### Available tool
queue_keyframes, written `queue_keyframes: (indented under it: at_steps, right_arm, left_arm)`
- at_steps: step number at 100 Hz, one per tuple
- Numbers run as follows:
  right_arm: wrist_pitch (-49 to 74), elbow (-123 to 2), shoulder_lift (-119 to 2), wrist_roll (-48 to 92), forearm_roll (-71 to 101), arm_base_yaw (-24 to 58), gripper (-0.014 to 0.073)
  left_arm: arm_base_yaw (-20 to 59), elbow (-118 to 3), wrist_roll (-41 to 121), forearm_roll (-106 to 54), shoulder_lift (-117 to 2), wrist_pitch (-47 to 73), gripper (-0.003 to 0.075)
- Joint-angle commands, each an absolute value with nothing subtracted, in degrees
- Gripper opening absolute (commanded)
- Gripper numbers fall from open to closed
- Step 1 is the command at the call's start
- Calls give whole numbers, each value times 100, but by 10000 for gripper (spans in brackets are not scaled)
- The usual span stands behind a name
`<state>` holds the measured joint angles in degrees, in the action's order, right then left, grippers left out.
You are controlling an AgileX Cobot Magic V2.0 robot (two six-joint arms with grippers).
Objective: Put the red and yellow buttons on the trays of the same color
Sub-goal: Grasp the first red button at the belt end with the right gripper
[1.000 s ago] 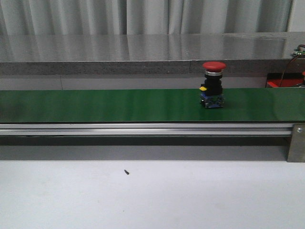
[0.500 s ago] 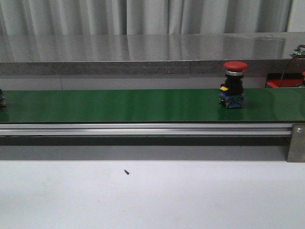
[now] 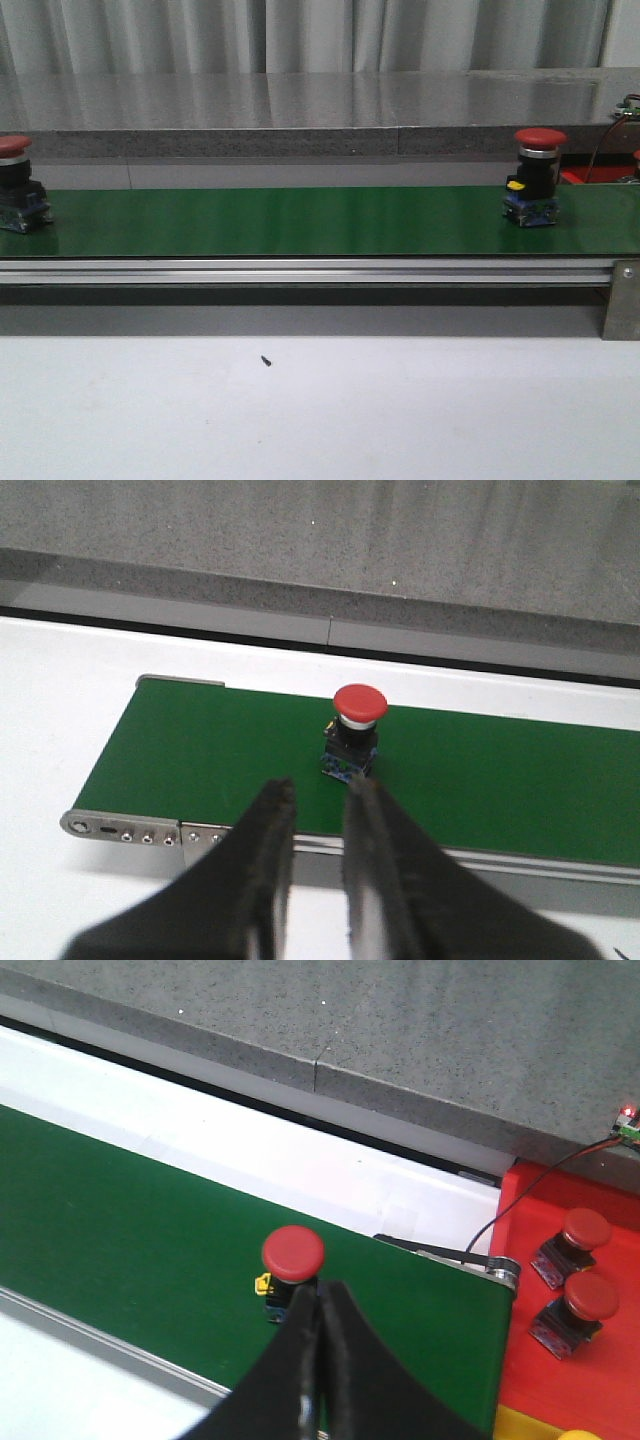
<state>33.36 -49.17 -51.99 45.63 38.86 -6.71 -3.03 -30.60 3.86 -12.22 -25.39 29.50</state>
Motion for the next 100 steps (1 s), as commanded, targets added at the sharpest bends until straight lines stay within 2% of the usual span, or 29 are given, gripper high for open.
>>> queue_keyframes:
  at_steps: [1, 23, 30, 37, 38, 39, 43, 44, 45, 48, 49, 51, 52, 57, 75, 100]
  right_arm:
    - [3052, -5067, -5134, 4594, 4140, -669, -68]
    - [3299, -5067, -5134, 4594, 4389, -669, -60]
    - [3539, -5067, -5134, 4594, 4368, -669, -2]
    - [3774, -5067, -5134, 4594, 4346, -669, 118]
    - [3821, -5067, -5134, 4594, 4337, -669, 173]
    - [3840, -5067, -5134, 4594, 4337, -669, 173]
    - [3927, -5067, -5134, 4594, 4337, -669, 323]
    - [3937, -5067, -5134, 4594, 4337, -669, 323]
    - [3949, -5067, -5134, 4594, 4337, -669, 391]
    - [3936, -5067, -5134, 4594, 4337, -669, 436]
    - [3928, -5067, -5134, 4594, 4337, -669, 500]
    - [3881, -5067, -5134, 4594, 4337, -669, 539]
    - [3841, -5067, -5134, 4594, 4333, -669, 589]
    - [3669, -5067, -5156, 4589, 4306, -669, 664]
    - [3381, -5088, -5749, 4528, 4190, -876, 629]
    - [3174, -5609, -7389, 4534, 4069, -1009, 629]
  left_arm:
    - [-262, -3102, 393, -1269, -2386, 2702, -18]
    - [-262, -3049, 393, -1269, -2304, 2845, -19]
    - [-262, -3049, 393, -1269, -2304, 2845, -19]
    - [-262, -3049, 393, -1269, -2304, 2845, -19]
    - [-262, -3049, 393, -1269, -2304, 2845, -19]
    - [-262, -3049, 393, -1269, -2304, 2845, -19]
    - [-262, -3049, 393, -1269, -2304, 2845, -19]
    - [-262, -3049, 393, -1269, -2304, 2845, -19]
    - [-262, -3049, 393, -1269, -2304, 2845, -19]
    - [-262, -3049, 393, -1269, -2304, 2845, -19]
    - [-262, -3049, 393, -1269, -2304, 2845, -19]
    - [-262, -3049, 393, -1269, -2304, 2845, -19]
    - [-262, -3049, 393, -1269, -2304, 2845, -19]
    - [-262, -3049, 393, -1269, -2304, 2845, -19]
    - [-262, -3049, 393, -1269, -2304, 2855, -19]
    - [-262, -3049, 393, -1383, -2304, 2866, -19]
